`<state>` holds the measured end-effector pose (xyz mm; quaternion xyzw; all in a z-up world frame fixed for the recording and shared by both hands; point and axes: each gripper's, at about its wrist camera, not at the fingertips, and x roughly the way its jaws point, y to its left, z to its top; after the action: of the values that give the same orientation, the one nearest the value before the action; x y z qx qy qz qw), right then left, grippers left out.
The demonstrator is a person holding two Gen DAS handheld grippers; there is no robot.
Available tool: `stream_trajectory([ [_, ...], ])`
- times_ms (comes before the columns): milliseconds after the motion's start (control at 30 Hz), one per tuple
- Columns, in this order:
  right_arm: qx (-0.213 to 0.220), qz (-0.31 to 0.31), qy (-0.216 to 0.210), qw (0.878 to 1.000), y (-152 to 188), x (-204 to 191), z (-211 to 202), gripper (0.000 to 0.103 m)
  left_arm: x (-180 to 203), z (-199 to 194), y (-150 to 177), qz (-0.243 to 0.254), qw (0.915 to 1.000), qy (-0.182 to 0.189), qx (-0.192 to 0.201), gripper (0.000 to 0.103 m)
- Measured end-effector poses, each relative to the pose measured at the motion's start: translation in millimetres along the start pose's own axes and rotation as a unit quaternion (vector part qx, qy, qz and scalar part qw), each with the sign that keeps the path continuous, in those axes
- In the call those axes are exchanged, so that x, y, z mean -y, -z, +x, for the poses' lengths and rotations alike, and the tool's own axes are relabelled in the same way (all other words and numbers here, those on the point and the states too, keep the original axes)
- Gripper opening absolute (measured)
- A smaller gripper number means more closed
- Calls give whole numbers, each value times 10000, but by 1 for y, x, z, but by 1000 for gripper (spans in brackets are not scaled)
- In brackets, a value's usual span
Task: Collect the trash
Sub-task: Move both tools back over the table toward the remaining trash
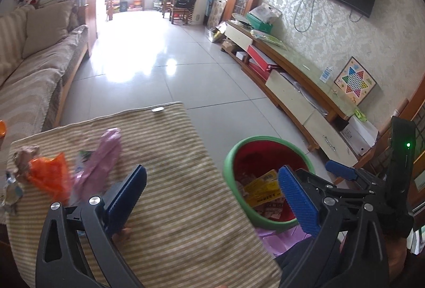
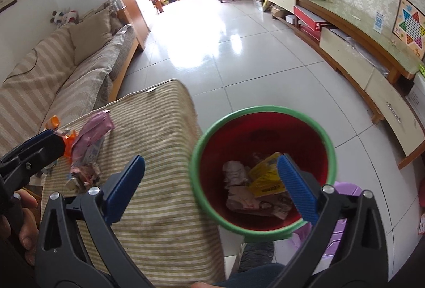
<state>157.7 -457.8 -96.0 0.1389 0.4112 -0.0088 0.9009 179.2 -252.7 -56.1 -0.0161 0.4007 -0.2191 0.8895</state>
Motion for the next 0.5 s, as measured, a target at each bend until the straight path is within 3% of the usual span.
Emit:
stream_trajectory([
  [300,-122,-648,-320,9973,11,-93,4,98,-91,-56,25,-598,9972,-382,222,95],
  [500,-252,-997,-476,9936,19,-146,12,98,-160,-91,46,-1103,9906,-715,376,95],
])
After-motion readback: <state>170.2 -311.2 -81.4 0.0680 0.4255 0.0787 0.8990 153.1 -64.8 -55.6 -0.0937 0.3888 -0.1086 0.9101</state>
